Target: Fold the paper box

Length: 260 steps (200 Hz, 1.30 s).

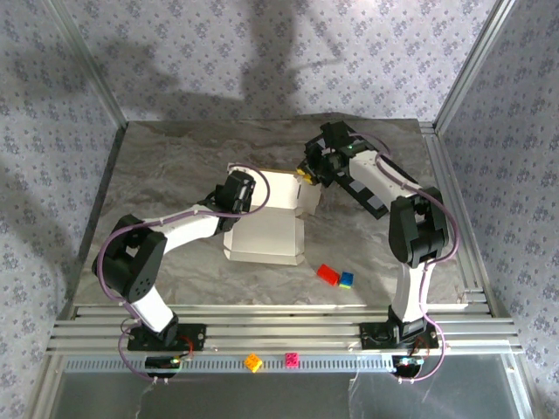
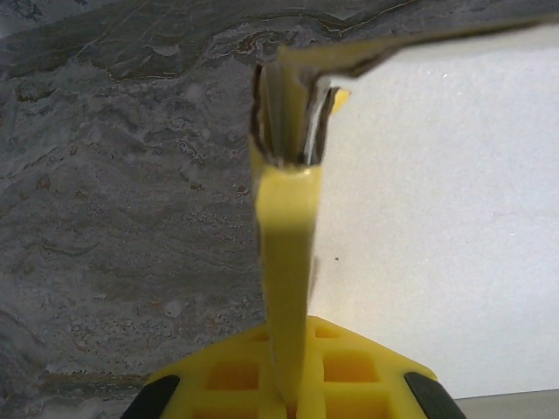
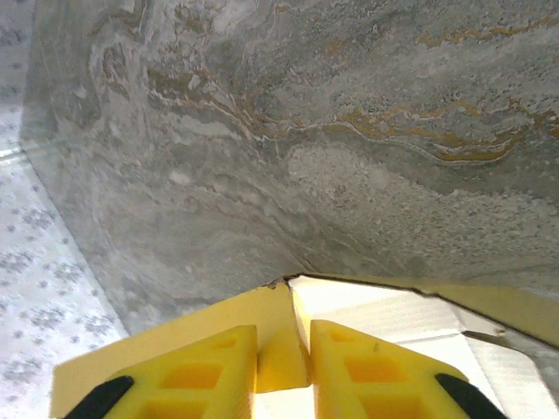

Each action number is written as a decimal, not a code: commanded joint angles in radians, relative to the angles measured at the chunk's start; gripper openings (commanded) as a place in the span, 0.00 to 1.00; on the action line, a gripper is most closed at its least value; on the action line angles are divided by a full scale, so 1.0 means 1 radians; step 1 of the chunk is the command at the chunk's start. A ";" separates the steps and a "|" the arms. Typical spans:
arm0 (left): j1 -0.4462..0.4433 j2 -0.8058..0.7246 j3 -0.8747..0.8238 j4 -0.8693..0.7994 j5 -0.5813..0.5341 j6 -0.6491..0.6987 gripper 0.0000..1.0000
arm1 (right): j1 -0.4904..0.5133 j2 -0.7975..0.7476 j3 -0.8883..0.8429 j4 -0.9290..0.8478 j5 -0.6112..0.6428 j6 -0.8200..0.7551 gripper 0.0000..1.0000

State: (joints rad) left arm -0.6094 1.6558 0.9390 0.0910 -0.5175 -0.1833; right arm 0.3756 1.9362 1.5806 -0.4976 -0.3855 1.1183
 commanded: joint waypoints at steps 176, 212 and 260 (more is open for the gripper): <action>0.110 -0.050 -0.076 0.118 0.153 -0.109 0.00 | 0.121 -0.190 -0.450 0.466 0.166 0.208 0.00; 0.128 -0.048 -0.074 0.119 0.184 -0.112 0.00 | 0.136 -0.214 -0.418 0.386 0.221 0.143 0.00; 0.161 -0.044 -0.090 0.161 0.235 -0.155 0.00 | 0.158 -0.213 -0.466 0.518 0.259 0.157 0.00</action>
State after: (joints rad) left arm -0.4774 1.6413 0.8570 0.1623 -0.3084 -0.2787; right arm 0.5194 1.7367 1.1519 0.0109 -0.1680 1.2900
